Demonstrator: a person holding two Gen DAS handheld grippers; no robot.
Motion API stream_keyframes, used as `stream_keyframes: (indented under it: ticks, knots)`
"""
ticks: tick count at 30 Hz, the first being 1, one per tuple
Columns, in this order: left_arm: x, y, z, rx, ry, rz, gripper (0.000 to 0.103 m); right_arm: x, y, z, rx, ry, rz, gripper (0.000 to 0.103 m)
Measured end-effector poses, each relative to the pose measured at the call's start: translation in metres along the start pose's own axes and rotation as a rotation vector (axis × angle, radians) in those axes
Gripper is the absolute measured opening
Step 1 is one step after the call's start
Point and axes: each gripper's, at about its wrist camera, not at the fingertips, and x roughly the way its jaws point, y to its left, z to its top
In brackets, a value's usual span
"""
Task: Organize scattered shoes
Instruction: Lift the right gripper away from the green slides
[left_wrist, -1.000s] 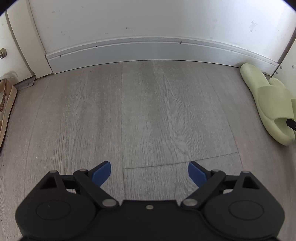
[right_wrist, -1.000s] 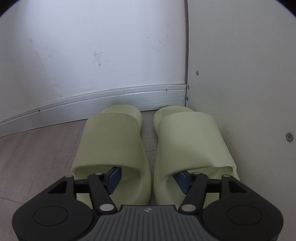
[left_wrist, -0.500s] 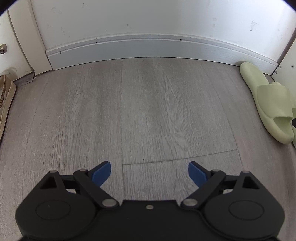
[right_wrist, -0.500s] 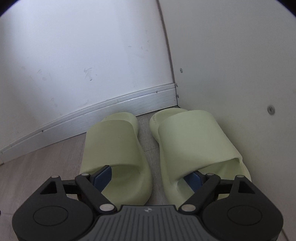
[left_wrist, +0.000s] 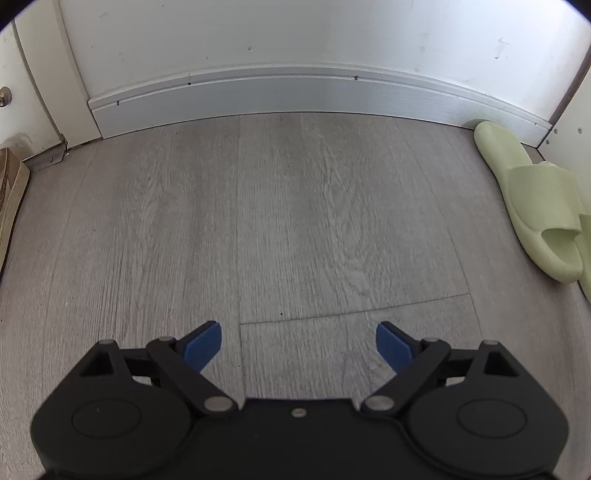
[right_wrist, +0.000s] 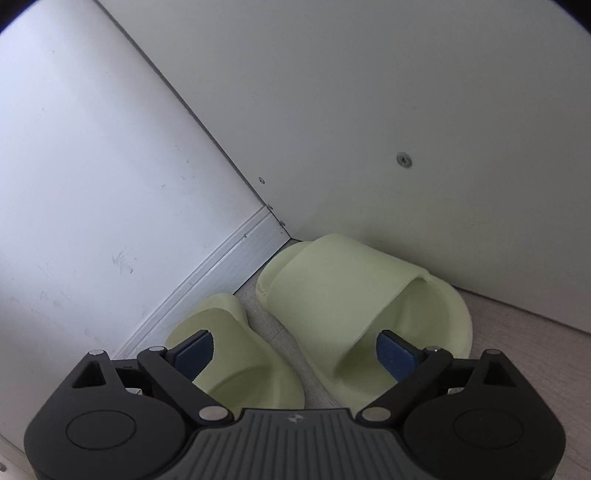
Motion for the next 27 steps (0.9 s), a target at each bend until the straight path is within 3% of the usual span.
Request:
stream_keyframes:
  ticks: [6,9,17,21,24,27]
  knots:
    - [-0.003,-0.001,-0.001,0.006,-0.004,-0.01,0.091,-0.034,0.002,-0.002,-0.085,-0.04,-0.126,0.095]
    - [-0.004,0.0,-0.002,0.007,-0.006,-0.013,0.091,-0.031,-0.011,-0.004,-0.079,-0.014,-0.151,0.095]
    - [-0.004,0.002,-0.003,-0.011,0.003,-0.01,0.091,-0.005,-0.024,-0.001,-0.053,-0.003,-0.149,0.096]
    - [-0.003,0.0,-0.003,-0.004,0.005,-0.011,0.091,0.008,-0.014,0.004,-0.041,-0.04,-0.138,0.096]
    - [-0.004,-0.001,-0.004,0.007,0.002,-0.01,0.091,0.024,-0.01,0.008,0.009,-0.022,-0.082,0.096]
    - [-0.005,-0.002,-0.005,0.016,-0.005,-0.006,0.091,0.035,0.003,0.008,-0.018,-0.01,-0.097,0.096]
